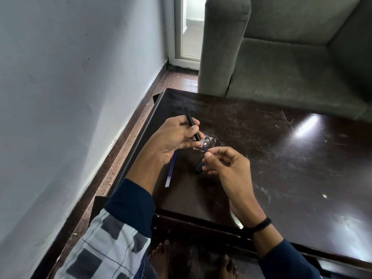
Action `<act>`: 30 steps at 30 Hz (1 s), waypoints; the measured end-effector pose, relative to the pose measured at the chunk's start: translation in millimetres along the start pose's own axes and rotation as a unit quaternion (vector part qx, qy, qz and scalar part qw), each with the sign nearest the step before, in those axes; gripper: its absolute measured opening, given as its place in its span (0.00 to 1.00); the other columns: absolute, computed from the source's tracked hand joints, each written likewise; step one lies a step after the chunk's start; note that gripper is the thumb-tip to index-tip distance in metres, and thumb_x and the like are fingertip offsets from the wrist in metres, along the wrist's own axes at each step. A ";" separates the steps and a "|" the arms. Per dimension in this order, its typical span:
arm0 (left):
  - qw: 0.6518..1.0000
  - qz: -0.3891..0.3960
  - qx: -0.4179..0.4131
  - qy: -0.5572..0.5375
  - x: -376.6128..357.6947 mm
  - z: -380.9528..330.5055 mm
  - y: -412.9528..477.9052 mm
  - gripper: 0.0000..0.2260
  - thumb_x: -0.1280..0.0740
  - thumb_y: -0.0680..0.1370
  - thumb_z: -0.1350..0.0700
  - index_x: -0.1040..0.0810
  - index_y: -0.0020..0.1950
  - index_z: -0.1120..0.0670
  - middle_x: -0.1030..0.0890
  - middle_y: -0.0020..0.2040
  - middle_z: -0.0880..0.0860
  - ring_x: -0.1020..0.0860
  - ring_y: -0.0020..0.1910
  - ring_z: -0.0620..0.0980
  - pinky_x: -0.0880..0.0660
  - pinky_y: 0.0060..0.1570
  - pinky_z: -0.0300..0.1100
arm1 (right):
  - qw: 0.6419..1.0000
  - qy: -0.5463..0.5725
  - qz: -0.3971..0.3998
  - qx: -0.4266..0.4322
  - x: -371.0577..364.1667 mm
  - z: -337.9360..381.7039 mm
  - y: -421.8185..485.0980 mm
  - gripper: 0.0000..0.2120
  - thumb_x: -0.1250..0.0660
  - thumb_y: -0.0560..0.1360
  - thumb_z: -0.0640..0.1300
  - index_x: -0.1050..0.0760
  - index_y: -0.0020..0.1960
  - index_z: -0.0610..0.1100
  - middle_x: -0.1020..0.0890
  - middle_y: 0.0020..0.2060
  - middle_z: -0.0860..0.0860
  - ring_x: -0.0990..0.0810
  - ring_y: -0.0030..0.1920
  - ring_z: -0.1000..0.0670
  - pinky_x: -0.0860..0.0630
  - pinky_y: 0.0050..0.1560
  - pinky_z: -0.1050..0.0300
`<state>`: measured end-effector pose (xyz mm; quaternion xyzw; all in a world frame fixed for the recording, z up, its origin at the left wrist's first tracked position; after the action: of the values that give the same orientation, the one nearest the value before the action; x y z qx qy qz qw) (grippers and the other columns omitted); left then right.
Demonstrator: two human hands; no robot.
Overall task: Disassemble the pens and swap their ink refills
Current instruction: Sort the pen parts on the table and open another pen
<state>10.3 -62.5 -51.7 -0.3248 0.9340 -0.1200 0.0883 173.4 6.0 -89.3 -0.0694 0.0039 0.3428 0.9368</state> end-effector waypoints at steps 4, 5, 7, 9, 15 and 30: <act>0.998 -0.044 -0.013 -0.030 7.0 -3.4 1.1 0.06 0.36 0.83 0.67 0.21 0.54 0.58 0.16 0.43 0.59 0.14 0.43 0.53 0.17 0.40 0.40 | 0.999 -0.045 0.005 0.006 1.4 -1.7 2.4 0.04 0.29 0.80 0.36 0.17 0.53 0.43 0.12 0.40 0.46 0.15 0.38 0.51 0.19 0.41 0.61; 0.998 -0.048 -0.015 -0.034 7.4 -3.9 0.9 0.06 0.36 0.83 0.67 0.21 0.54 0.58 0.16 0.43 0.59 0.14 0.42 0.53 0.17 0.40 0.39 | 0.998 -0.054 0.007 0.007 1.6 -2.4 2.9 0.05 0.29 0.80 0.36 0.16 0.53 0.43 0.12 0.40 0.46 0.14 0.38 0.51 0.20 0.41 0.61; 0.998 -0.046 -0.014 -0.039 7.0 -3.2 0.8 0.06 0.36 0.83 0.67 0.21 0.53 0.58 0.16 0.43 0.59 0.14 0.42 0.52 0.17 0.40 0.40 | 0.998 -0.058 0.009 0.003 1.2 -3.7 3.1 0.05 0.30 0.80 0.36 0.17 0.53 0.43 0.12 0.40 0.46 0.14 0.37 0.51 0.20 0.42 0.60; 0.999 -0.032 -0.007 -0.033 4.7 -1.7 0.4 0.05 0.35 0.83 0.66 0.21 0.54 0.58 0.15 0.44 0.59 0.14 0.44 0.52 0.17 0.41 0.40 | 0.999 -0.045 0.009 -0.007 0.4 -4.3 2.1 0.05 0.30 0.80 0.35 0.18 0.52 0.43 0.11 0.40 0.46 0.13 0.38 0.50 0.18 0.43 0.56; 1.000 0.025 0.010 0.008 -8.3 0.7 -0.7 0.05 0.34 0.82 0.65 0.21 0.56 0.58 0.14 0.44 0.57 0.14 0.43 0.49 0.16 0.44 0.42 | 0.999 -0.036 0.002 0.004 -0.1 -2.3 1.2 0.04 0.29 0.80 0.36 0.22 0.50 0.44 0.11 0.40 0.46 0.12 0.41 0.47 0.17 0.45 0.52; 1.000 0.025 0.016 0.007 -11.6 3.8 0.4 0.05 0.33 0.82 0.65 0.21 0.57 0.59 0.14 0.43 0.57 0.14 0.44 0.49 0.15 0.44 0.43 | 0.996 -0.073 -0.029 0.030 4.9 -7.0 4.4 0.07 0.24 0.75 0.36 0.17 0.49 0.46 0.14 0.36 0.46 0.15 0.38 0.47 0.16 0.52 0.34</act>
<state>20.0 -55.5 -54.5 -0.2990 0.9404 -0.1345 0.0900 174.7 11.5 -97.0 -0.0162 -0.0560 0.3189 0.9460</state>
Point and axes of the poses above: each hand's wrist, its own y-axis towards the middle knuckle, its own x-axis out of the back of the hand, z = x × y, the point moved 1 cm from there along y, towards the middle knuckle
